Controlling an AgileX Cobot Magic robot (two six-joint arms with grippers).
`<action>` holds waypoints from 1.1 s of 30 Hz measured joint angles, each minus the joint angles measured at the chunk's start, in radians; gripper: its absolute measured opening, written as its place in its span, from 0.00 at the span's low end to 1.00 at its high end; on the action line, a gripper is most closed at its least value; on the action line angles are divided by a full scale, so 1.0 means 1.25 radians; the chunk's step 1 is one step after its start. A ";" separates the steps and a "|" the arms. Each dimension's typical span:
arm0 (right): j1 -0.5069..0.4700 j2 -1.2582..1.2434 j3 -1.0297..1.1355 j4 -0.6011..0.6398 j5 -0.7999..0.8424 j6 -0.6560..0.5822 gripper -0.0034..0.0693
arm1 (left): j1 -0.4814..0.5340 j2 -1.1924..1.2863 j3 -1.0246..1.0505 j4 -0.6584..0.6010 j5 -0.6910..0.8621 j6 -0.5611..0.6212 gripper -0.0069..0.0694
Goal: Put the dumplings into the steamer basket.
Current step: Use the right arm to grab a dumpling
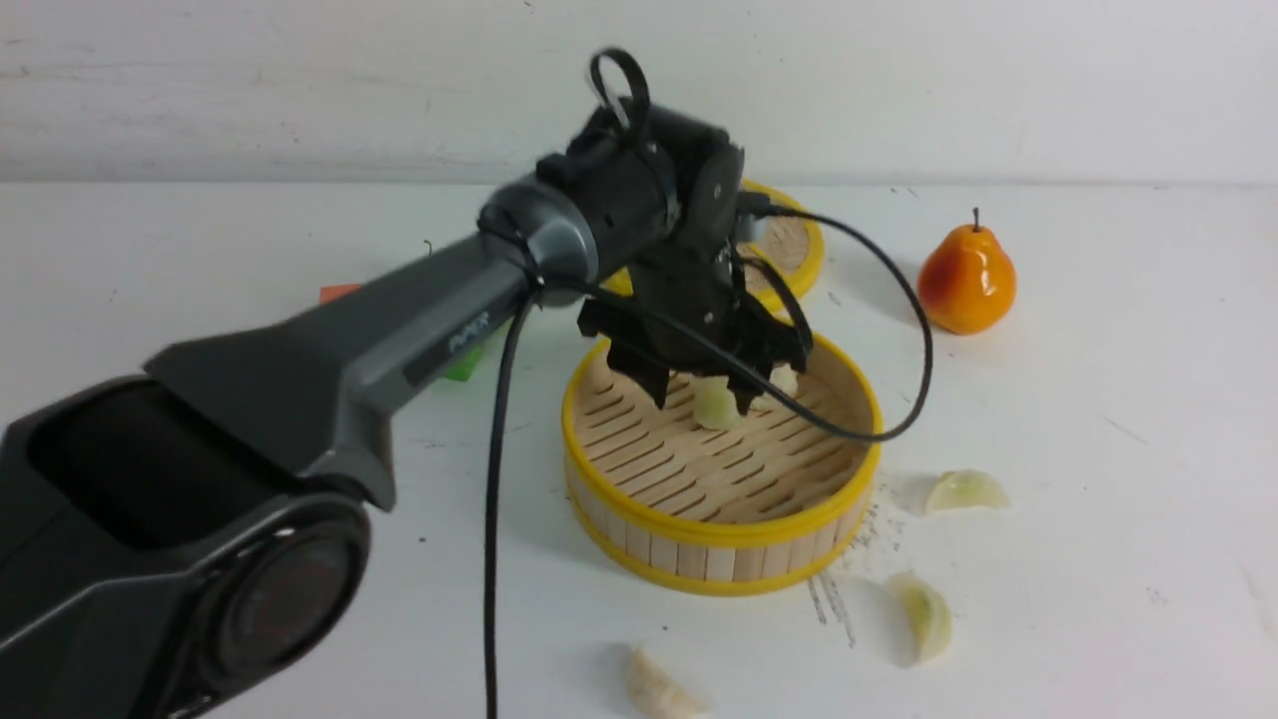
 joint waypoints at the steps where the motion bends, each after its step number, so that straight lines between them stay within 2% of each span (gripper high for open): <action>1: 0.000 0.000 0.000 0.003 -0.003 -0.004 0.23 | 0.000 -0.018 -0.001 -0.002 0.016 0.013 0.77; 4: 0.029 0.012 -0.001 0.026 -0.014 -0.045 0.23 | 0.000 -0.135 -0.004 -0.007 0.060 0.077 0.74; 8: 0.086 0.052 -0.011 0.057 -0.017 -0.079 0.21 | 0.000 -0.257 0.038 -0.005 0.064 0.092 0.69; 9: 0.128 0.095 -0.022 0.065 -0.019 -0.088 0.19 | 0.000 -0.327 0.102 0.001 0.066 0.093 0.66; 15: 0.255 0.284 -0.100 0.073 -0.048 -0.097 0.18 | 0.000 -0.610 0.449 0.017 0.067 0.073 0.56; 19: 0.325 0.436 -0.157 0.073 -0.084 -0.101 0.21 | 0.000 -0.790 0.700 0.017 -0.001 0.039 0.43; 22: 0.359 0.556 -0.197 0.073 -0.092 -0.101 0.28 | 0.000 -0.905 0.855 0.019 -0.065 0.014 0.29; 24: 0.367 0.613 -0.218 0.073 -0.094 -0.101 0.38 | 0.000 -0.972 0.939 0.019 -0.084 0.004 0.20; 26: 0.372 0.697 -0.245 0.073 -0.104 -0.101 0.52 | 0.000 -1.035 1.008 0.022 -0.088 -0.009 0.10; 30: 0.379 0.825 -0.278 0.067 -0.158 -0.113 0.79 | 0.000 -1.131 1.094 0.026 -0.086 -0.030 0.07; 33: 0.384 0.888 -0.281 0.061 -0.222 -0.128 0.87 | 0.000 -1.177 1.119 0.026 -0.074 -0.034 0.07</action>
